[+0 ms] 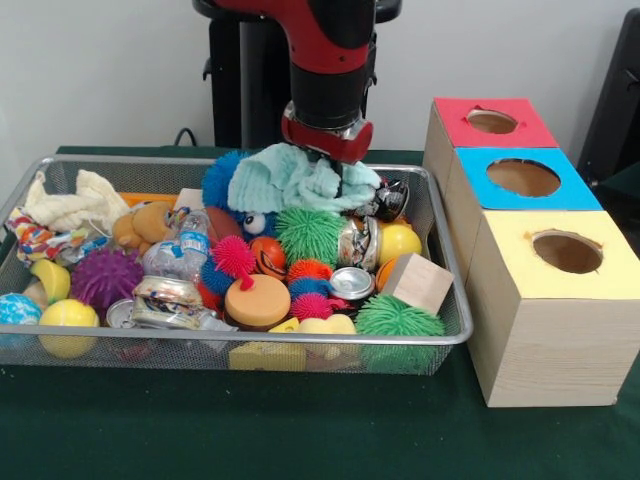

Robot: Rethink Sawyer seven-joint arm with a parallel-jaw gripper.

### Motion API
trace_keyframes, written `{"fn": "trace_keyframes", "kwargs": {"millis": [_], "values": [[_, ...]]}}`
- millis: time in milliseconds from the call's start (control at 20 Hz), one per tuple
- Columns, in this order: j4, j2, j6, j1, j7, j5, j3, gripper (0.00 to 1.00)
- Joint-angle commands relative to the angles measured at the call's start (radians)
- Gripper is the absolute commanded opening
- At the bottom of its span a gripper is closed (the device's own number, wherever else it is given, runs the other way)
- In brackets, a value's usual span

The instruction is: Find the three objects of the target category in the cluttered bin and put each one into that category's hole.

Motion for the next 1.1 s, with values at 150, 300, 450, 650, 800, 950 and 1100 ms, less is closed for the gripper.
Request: {"fn": "trace_keyframes", "kwargs": {"millis": [150,300,450,650,800,950,1100], "values": [[0.092,0.051,-0.067,0.089,0.327,0.158,0.137,0.0],[0.103,0.063,-0.103,0.103,0.335,0.189,0.155,0.0],[0.098,0.08,-0.128,0.104,0.326,0.196,0.151,0.0],[0.081,0.09,-0.143,0.104,0.289,0.172,0.137,1.0],[0.065,0.092,-0.14,0.127,0.274,0.158,0.107,1.0],[0.066,0.092,-0.146,0.12,0.261,0.147,0.107,1.0],[0.06,0.083,-0.147,0.146,0.286,0.17,0.083,1.0]]}}
